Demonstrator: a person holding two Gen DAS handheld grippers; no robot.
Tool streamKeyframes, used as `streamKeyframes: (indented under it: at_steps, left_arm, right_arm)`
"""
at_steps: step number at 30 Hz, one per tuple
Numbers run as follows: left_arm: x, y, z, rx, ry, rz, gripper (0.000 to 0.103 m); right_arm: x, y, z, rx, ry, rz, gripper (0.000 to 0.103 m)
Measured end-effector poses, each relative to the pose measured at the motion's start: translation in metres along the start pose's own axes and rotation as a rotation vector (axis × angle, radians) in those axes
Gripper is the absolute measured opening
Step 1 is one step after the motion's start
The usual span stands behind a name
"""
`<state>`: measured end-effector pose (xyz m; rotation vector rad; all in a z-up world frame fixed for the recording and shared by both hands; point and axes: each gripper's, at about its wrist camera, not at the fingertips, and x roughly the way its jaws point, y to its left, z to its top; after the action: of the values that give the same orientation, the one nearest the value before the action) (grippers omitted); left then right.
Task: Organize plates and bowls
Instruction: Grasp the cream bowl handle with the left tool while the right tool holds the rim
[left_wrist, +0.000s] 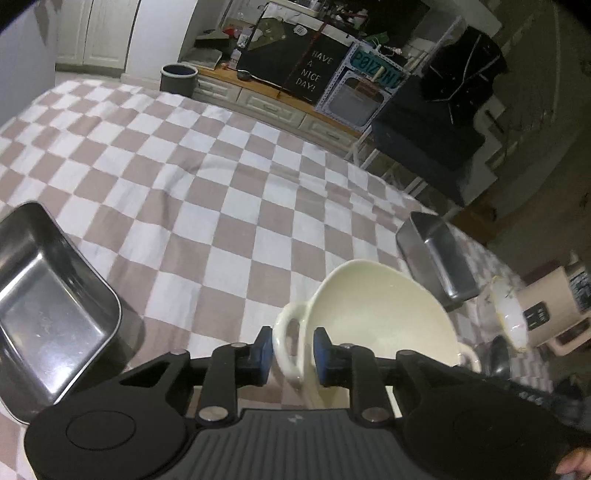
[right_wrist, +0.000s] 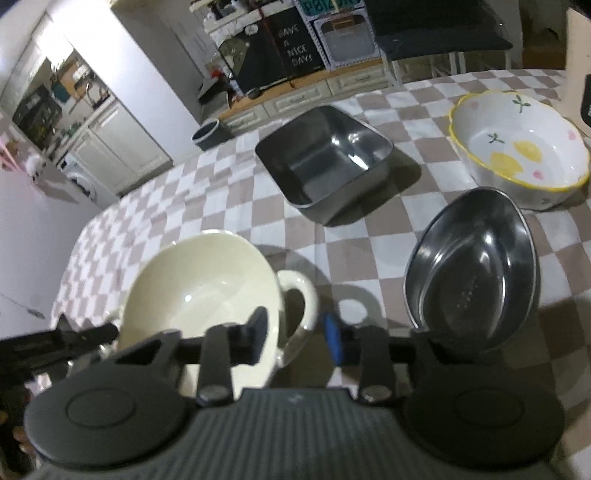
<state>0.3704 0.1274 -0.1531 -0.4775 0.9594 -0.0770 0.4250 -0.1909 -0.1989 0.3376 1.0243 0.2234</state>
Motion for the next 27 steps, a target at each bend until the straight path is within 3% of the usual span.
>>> streamKeyframes:
  at_steps: [4, 10, 23, 27]
  left_arm:
    - [0.009, -0.001, -0.002, 0.001, 0.016, -0.005, 0.025]
    - [0.025, -0.012, -0.007, 0.076, 0.042, 0.058, 0.024]
    - [0.027, -0.002, -0.002, -0.018, 0.028, 0.031, 0.022]
    - [0.027, -0.004, -0.002, -0.01, 0.021, 0.041, 0.022]
  right_arm:
    - [0.003, 0.001, -0.001, -0.012, -0.004, -0.011, 0.033]
    - [0.01, -0.001, 0.003, -0.024, 0.006, -0.003, 0.034]
    - [0.019, -0.003, 0.005, 0.016, 0.012, 0.021, 0.03]
    - [0.023, -0.008, 0.008, 0.109, 0.045, 0.029, 0.03]
